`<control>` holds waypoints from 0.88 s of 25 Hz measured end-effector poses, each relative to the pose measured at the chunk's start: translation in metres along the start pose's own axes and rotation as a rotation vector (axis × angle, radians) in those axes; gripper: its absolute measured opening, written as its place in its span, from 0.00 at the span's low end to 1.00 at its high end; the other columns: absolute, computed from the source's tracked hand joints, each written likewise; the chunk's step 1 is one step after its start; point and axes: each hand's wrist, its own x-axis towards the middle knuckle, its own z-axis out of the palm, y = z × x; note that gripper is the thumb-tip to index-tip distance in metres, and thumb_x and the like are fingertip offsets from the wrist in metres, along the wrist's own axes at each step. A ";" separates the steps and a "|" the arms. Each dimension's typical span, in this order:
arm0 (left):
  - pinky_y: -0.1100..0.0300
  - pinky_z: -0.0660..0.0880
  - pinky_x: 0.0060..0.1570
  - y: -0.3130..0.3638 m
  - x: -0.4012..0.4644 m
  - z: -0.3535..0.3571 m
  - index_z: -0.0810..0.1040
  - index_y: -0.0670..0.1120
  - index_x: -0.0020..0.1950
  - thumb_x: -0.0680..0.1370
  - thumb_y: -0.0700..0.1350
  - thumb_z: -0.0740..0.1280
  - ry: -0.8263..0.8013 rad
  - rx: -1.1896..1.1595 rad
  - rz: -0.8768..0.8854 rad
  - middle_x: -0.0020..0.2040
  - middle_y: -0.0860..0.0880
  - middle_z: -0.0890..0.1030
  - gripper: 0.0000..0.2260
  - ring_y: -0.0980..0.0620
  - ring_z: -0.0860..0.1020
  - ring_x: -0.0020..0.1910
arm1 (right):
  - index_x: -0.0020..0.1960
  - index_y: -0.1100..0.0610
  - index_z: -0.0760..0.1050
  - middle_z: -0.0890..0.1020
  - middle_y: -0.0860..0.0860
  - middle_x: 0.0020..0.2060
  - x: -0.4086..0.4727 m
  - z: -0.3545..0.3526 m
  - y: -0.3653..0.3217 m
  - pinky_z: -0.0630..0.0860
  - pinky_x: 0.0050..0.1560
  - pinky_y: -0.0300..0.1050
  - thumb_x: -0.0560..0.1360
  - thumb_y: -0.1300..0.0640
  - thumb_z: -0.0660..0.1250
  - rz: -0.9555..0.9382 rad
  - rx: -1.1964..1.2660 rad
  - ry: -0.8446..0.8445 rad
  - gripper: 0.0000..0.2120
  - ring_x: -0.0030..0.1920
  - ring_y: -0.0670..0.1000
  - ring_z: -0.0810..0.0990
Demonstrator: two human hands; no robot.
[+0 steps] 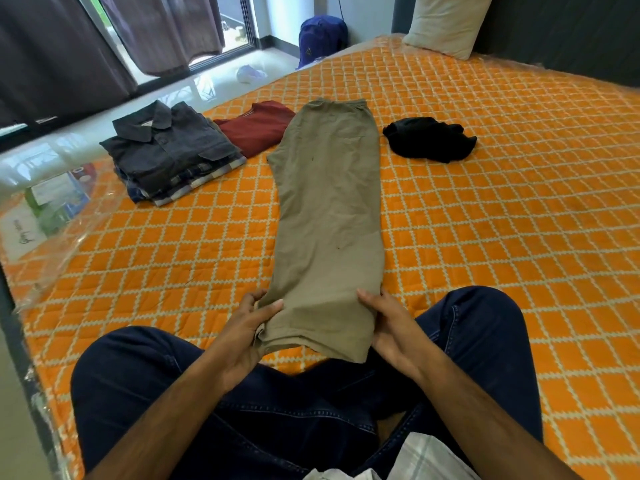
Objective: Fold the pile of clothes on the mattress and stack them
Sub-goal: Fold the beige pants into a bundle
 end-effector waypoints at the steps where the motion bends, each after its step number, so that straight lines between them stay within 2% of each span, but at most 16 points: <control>1: 0.49 0.84 0.41 0.000 0.000 0.000 0.74 0.45 0.67 0.78 0.41 0.69 -0.001 0.006 -0.012 0.63 0.40 0.81 0.17 0.44 0.84 0.48 | 0.69 0.59 0.75 0.82 0.58 0.63 -0.003 0.002 -0.002 0.78 0.64 0.54 0.76 0.58 0.70 0.069 0.093 -0.003 0.22 0.63 0.57 0.81; 3: 0.54 0.82 0.36 -0.002 0.000 -0.003 0.76 0.42 0.65 0.80 0.41 0.68 0.025 0.049 -0.019 0.60 0.39 0.82 0.14 0.47 0.84 0.43 | 0.65 0.62 0.79 0.83 0.59 0.60 -0.012 0.004 -0.003 0.78 0.63 0.54 0.76 0.59 0.70 0.185 0.018 0.018 0.18 0.60 0.58 0.83; 6: 0.53 0.81 0.32 -0.005 0.001 -0.011 0.76 0.42 0.64 0.82 0.39 0.65 0.089 0.136 -0.008 0.59 0.38 0.81 0.11 0.47 0.83 0.41 | 0.62 0.61 0.81 0.85 0.57 0.57 -0.022 -0.003 0.001 0.80 0.56 0.48 0.76 0.59 0.72 0.106 -0.305 0.083 0.15 0.56 0.55 0.85; 8: 0.51 0.82 0.33 -0.009 -0.002 -0.013 0.73 0.43 0.64 0.83 0.38 0.64 0.093 0.151 0.011 0.58 0.38 0.82 0.10 0.45 0.84 0.44 | 0.58 0.61 0.82 0.86 0.56 0.55 -0.028 -0.013 0.000 0.81 0.51 0.48 0.75 0.59 0.73 0.054 -0.263 0.141 0.13 0.54 0.55 0.85; 10: 0.49 0.83 0.33 -0.013 -0.007 -0.011 0.72 0.44 0.64 0.83 0.38 0.63 0.096 0.121 0.022 0.56 0.39 0.83 0.10 0.43 0.84 0.45 | 0.49 0.58 0.83 0.86 0.57 0.49 -0.037 -0.020 -0.005 0.81 0.43 0.46 0.74 0.58 0.73 0.060 -0.201 0.127 0.05 0.48 0.56 0.85; 11: 0.48 0.83 0.34 -0.014 -0.008 -0.011 0.71 0.43 0.64 0.83 0.37 0.63 0.090 0.095 0.021 0.56 0.39 0.83 0.11 0.42 0.84 0.45 | 0.44 0.57 0.81 0.84 0.58 0.45 -0.040 -0.024 -0.007 0.80 0.39 0.44 0.74 0.58 0.73 0.055 -0.231 0.139 0.03 0.45 0.56 0.83; 12: 0.47 0.83 0.34 -0.016 -0.009 -0.012 0.70 0.42 0.65 0.82 0.36 0.63 0.081 0.084 0.018 0.57 0.37 0.82 0.11 0.41 0.84 0.45 | 0.44 0.57 0.80 0.83 0.59 0.43 -0.044 -0.028 -0.007 0.79 0.36 0.41 0.75 0.57 0.73 0.042 -0.302 0.141 0.04 0.43 0.56 0.82; 14: 0.48 0.83 0.33 -0.018 -0.011 -0.013 0.69 0.39 0.66 0.81 0.36 0.65 0.079 0.129 0.036 0.57 0.34 0.81 0.14 0.41 0.84 0.44 | 0.55 0.59 0.81 0.86 0.55 0.48 -0.048 -0.030 -0.007 0.82 0.41 0.42 0.78 0.59 0.70 -0.035 -0.465 0.147 0.07 0.47 0.54 0.86; 16: 0.51 0.82 0.32 -0.021 -0.014 -0.016 0.68 0.44 0.66 0.80 0.35 0.67 0.087 0.261 0.113 0.52 0.36 0.83 0.17 0.42 0.83 0.40 | 0.63 0.50 0.76 0.87 0.50 0.52 -0.053 -0.037 -0.004 0.83 0.51 0.49 0.79 0.59 0.70 -0.175 -0.713 0.194 0.14 0.53 0.52 0.86; 18: 0.54 0.79 0.30 -0.023 -0.016 -0.022 0.68 0.53 0.65 0.80 0.35 0.68 0.059 0.434 0.231 0.45 0.39 0.85 0.20 0.43 0.82 0.36 | 0.63 0.40 0.69 0.86 0.50 0.51 -0.059 -0.043 -0.001 0.83 0.50 0.53 0.79 0.59 0.70 -0.306 -0.918 0.230 0.19 0.50 0.50 0.86; 20: 0.55 0.79 0.32 -0.023 -0.016 -0.029 0.79 0.56 0.60 0.81 0.32 0.65 -0.039 0.570 0.279 0.43 0.41 0.84 0.19 0.46 0.81 0.35 | 0.63 0.40 0.72 0.85 0.47 0.53 -0.065 -0.044 -0.001 0.82 0.51 0.51 0.80 0.65 0.65 -0.335 -1.006 0.191 0.21 0.51 0.49 0.85; 22: 0.53 0.82 0.42 -0.019 -0.012 -0.034 0.86 0.49 0.54 0.75 0.29 0.60 -0.163 0.569 0.211 0.51 0.45 0.85 0.22 0.47 0.84 0.45 | 0.62 0.48 0.79 0.82 0.45 0.59 -0.070 -0.043 -0.011 0.79 0.57 0.40 0.76 0.76 0.56 -0.224 -0.961 0.056 0.28 0.58 0.40 0.81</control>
